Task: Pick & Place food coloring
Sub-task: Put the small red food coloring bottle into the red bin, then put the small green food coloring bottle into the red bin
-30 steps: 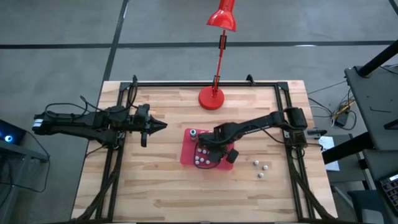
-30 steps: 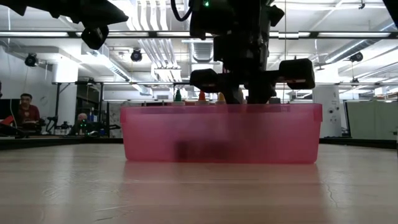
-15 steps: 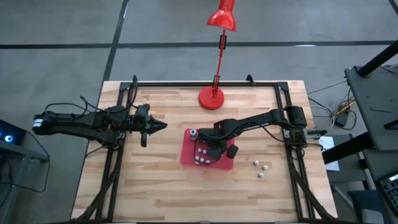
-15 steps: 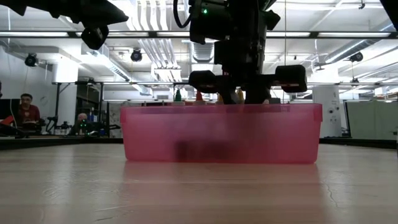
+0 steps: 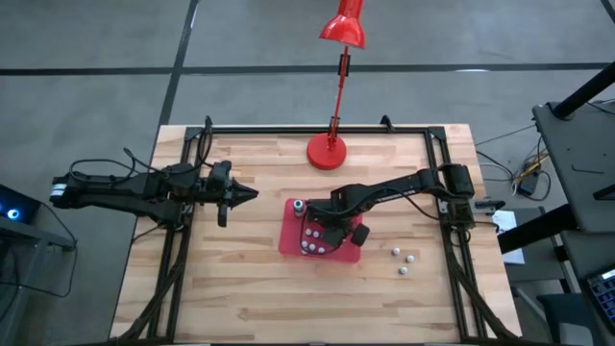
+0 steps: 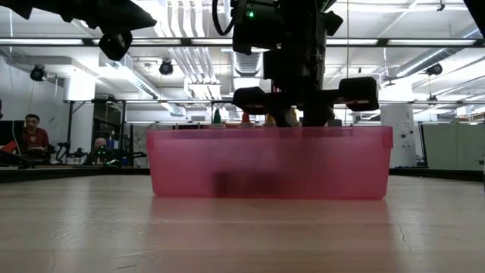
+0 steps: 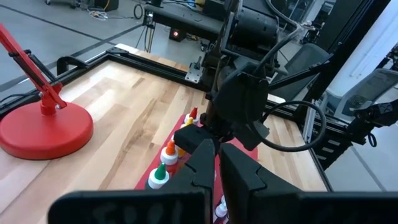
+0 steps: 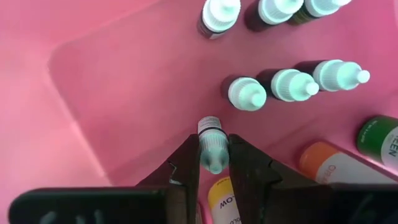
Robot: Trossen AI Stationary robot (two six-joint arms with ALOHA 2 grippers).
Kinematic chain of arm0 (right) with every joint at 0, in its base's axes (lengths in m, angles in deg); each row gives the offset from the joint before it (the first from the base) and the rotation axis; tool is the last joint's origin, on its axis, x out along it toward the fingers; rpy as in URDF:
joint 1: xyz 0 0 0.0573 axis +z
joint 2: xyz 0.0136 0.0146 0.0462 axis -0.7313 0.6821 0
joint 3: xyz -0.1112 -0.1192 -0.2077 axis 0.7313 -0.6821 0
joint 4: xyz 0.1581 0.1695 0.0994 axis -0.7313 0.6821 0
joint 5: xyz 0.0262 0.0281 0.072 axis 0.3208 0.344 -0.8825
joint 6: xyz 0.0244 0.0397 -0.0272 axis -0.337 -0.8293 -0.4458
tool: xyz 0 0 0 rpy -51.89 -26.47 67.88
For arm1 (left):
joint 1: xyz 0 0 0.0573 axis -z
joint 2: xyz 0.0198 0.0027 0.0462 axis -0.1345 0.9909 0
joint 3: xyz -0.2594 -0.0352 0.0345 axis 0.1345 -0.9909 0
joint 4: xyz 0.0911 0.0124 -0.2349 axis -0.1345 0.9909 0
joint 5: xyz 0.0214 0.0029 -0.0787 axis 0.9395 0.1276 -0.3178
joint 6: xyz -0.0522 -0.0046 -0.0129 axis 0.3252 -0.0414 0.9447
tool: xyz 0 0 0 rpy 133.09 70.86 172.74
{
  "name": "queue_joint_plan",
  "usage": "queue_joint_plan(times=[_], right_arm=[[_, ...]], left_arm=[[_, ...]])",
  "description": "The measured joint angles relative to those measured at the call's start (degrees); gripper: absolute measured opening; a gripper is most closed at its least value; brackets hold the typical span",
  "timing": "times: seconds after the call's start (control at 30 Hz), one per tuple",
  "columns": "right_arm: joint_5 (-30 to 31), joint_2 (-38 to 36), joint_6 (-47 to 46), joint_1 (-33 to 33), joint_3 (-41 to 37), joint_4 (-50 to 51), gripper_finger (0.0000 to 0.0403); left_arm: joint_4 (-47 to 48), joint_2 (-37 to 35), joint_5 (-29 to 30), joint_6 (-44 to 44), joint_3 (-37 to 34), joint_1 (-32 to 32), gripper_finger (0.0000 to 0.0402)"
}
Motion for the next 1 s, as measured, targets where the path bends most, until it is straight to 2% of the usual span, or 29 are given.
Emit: queue_joint_plan(times=[0.43, 0.83, 1.0], right_arm=[[0.0, 0.0, -2.71, 0.0, 0.0, -0.2, 0.01], [0.04, -0.11, -2.99, 0.0, 0.3, -0.17, 0.0093], [0.04, -0.11, -3.34, 0.0, 1.63, -0.28, 0.0101]], left_arm=[[-0.02, 0.0, 0.1, -0.02, -0.02, -0.01, 0.0], [-0.02, 0.02, 0.1, -0.02, 0.0, 0.02, 0.0], [0.0, 0.01, 0.1, -0.04, 0.0, 0.0, 0.0]])
